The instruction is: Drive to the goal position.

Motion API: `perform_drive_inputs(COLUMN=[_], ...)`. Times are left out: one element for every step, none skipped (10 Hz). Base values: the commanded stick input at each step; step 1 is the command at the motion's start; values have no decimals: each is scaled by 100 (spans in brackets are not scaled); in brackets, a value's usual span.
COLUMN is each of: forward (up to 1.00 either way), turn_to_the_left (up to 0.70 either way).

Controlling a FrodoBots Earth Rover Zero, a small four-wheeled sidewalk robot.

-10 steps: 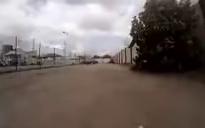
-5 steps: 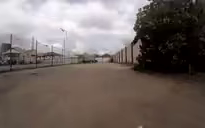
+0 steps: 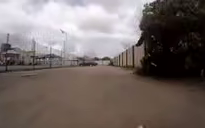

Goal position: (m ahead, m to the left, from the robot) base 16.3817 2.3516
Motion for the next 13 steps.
perform_drive_inputs(forward=[100,100,100,100,100,100,100,100,100,100,100,100,100], turn_to_the_left=[0,0,0,0,0,0,0,0,0,0,0,0,0])
